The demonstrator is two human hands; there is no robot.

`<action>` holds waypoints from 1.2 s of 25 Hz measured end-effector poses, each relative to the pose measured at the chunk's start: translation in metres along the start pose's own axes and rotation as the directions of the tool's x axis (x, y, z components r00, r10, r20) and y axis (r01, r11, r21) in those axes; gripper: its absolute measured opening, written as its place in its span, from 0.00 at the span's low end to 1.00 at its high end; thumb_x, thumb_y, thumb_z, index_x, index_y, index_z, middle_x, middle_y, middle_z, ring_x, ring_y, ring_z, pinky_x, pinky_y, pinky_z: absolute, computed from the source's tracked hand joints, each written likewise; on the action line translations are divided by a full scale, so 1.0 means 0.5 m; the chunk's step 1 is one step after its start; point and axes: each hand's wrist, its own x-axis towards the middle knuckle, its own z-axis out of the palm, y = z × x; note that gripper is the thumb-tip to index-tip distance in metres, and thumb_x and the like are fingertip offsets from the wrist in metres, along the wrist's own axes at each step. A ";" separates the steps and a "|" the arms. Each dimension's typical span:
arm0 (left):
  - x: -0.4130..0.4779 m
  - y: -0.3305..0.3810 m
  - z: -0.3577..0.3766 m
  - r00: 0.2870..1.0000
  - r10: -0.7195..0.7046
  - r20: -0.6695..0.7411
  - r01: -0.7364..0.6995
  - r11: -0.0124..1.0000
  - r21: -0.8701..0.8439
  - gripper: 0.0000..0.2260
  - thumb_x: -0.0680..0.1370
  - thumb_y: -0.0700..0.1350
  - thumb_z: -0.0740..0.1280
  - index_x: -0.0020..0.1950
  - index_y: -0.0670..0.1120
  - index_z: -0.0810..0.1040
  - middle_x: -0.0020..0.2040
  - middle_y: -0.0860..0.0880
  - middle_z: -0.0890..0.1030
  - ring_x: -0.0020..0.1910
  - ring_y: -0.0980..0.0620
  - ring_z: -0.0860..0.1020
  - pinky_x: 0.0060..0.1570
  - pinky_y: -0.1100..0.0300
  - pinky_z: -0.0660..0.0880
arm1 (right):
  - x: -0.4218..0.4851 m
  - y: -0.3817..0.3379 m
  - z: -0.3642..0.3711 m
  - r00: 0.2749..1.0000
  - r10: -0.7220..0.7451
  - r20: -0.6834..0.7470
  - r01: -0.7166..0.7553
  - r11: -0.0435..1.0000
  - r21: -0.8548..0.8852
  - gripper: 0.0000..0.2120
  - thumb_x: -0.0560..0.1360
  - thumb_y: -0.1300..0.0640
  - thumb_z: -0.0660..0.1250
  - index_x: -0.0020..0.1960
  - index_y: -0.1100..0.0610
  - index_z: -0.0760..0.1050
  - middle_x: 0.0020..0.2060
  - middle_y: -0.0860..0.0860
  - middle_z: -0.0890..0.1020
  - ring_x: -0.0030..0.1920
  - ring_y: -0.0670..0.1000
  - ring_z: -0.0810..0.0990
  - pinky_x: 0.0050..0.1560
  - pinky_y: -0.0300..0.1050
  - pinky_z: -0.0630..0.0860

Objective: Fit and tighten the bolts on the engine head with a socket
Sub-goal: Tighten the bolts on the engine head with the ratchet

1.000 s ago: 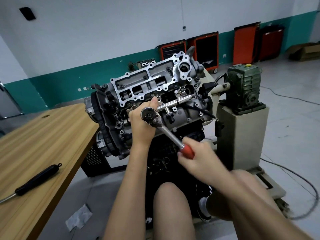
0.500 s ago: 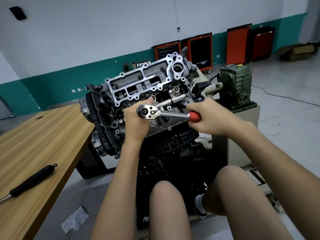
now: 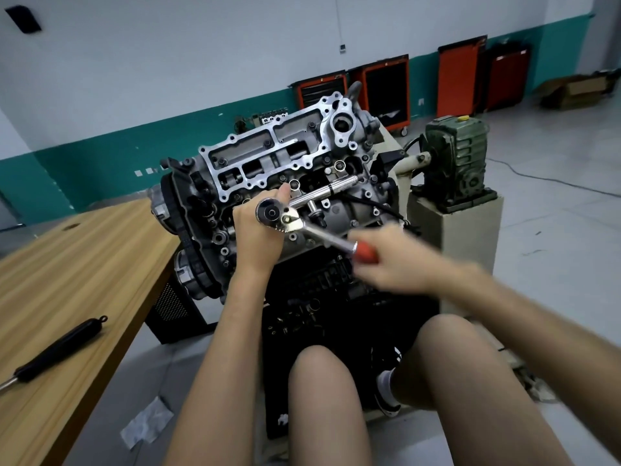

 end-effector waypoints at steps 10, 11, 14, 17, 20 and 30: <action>-0.005 0.001 0.019 0.997 -0.010 -0.076 0.009 1.000 -0.012 0.23 0.79 0.45 0.62 0.27 0.51 0.56 0.25 0.51 0.60 0.28 0.44 0.58 0.33 0.43 0.62 | -0.052 -0.076 0.214 0.938 0.272 -0.217 -0.132 0.856 0.501 0.18 0.72 0.63 0.68 0.32 0.51 0.61 0.23 0.46 0.66 0.24 0.45 0.64 0.27 0.36 0.61; -0.004 -0.003 0.016 0.997 -0.019 -0.071 0.017 0.999 -0.030 0.23 0.79 0.45 0.62 0.27 0.50 0.56 0.25 0.50 0.60 0.28 0.43 0.58 0.33 0.43 0.62 | -0.050 -0.084 0.226 0.939 0.272 -0.208 -0.128 0.842 0.523 0.18 0.72 0.63 0.67 0.32 0.52 0.61 0.23 0.46 0.66 0.24 0.45 0.64 0.27 0.37 0.62; -0.002 -0.016 0.005 0.999 -0.023 -0.032 0.021 0.998 -0.055 0.23 0.79 0.46 0.63 0.25 0.45 0.61 0.26 0.49 0.63 0.29 0.48 0.61 0.34 0.48 0.64 | -0.029 -0.032 0.123 0.990 0.104 -0.098 -0.076 0.964 0.256 0.16 0.71 0.63 0.67 0.32 0.51 0.63 0.25 0.47 0.69 0.26 0.47 0.67 0.32 0.41 0.64; 0.004 -0.009 0.018 0.999 0.007 -0.033 -0.008 1.000 -0.023 0.23 0.79 0.45 0.63 0.25 0.47 0.60 0.25 0.51 0.62 0.28 0.48 0.60 0.34 0.46 0.66 | 0.026 0.025 -0.060 0.999 -0.008 0.046 0.014 0.991 -0.134 0.15 0.70 0.62 0.67 0.33 0.48 0.64 0.25 0.45 0.71 0.25 0.44 0.72 0.29 0.38 0.68; 0.002 -0.014 0.024 0.997 0.011 -0.076 -0.011 1.000 -0.008 0.23 0.79 0.45 0.63 0.25 0.50 0.60 0.24 0.54 0.61 0.27 0.48 0.59 0.38 0.39 0.69 | 0.040 0.033 -0.093 1.000 0.006 -0.022 -0.012 0.959 -0.283 0.15 0.70 0.60 0.68 0.33 0.47 0.64 0.27 0.48 0.73 0.29 0.51 0.75 0.30 0.44 0.72; -0.004 -0.020 0.009 0.996 -0.047 -0.078 0.037 0.991 -0.127 0.24 0.79 0.47 0.63 0.25 0.55 0.58 0.25 0.54 0.61 0.27 0.47 0.58 0.31 0.48 0.62 | -0.037 -0.058 0.142 0.984 0.138 -0.114 -0.098 0.947 0.307 0.17 0.71 0.63 0.67 0.31 0.51 0.61 0.24 0.46 0.68 0.25 0.46 0.65 0.28 0.37 0.63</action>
